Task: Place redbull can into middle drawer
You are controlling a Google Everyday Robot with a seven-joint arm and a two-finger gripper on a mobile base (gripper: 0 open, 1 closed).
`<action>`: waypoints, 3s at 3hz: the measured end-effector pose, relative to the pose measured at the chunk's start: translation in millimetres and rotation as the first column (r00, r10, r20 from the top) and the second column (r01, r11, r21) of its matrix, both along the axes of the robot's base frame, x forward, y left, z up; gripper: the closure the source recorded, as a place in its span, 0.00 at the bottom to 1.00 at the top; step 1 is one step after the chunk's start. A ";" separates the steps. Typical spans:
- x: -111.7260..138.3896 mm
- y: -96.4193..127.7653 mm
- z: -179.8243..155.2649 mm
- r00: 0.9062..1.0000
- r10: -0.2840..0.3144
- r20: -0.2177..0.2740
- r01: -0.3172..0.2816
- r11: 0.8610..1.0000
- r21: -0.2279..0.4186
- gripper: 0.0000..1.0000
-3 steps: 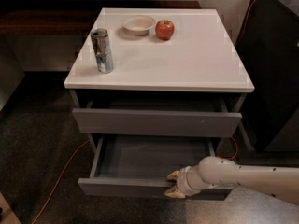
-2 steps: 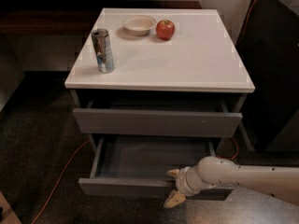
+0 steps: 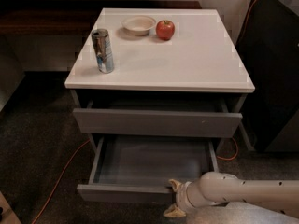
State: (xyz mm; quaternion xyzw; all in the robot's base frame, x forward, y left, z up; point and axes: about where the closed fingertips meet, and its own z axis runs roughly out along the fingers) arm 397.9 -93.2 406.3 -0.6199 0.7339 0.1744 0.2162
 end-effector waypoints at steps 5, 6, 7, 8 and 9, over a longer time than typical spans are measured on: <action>-41.5 13.2 29.6 0.998 0.056 0.027 -0.057 0.998 0.018 0.66; -41.5 13.2 29.3 0.998 0.056 0.027 -0.057 0.998 0.018 0.42; -41.7 13.7 30.7 0.998 0.058 0.029 -0.058 0.998 0.018 0.11; -46.1 30.1 75.9 0.989 0.120 0.087 -0.122 0.992 0.016 0.00; -47.1 44.6 113.2 0.977 0.173 0.128 -0.177 0.984 0.019 0.00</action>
Offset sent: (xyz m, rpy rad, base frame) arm -0.1152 0.0133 -0.0123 0.0099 0.0690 0.0744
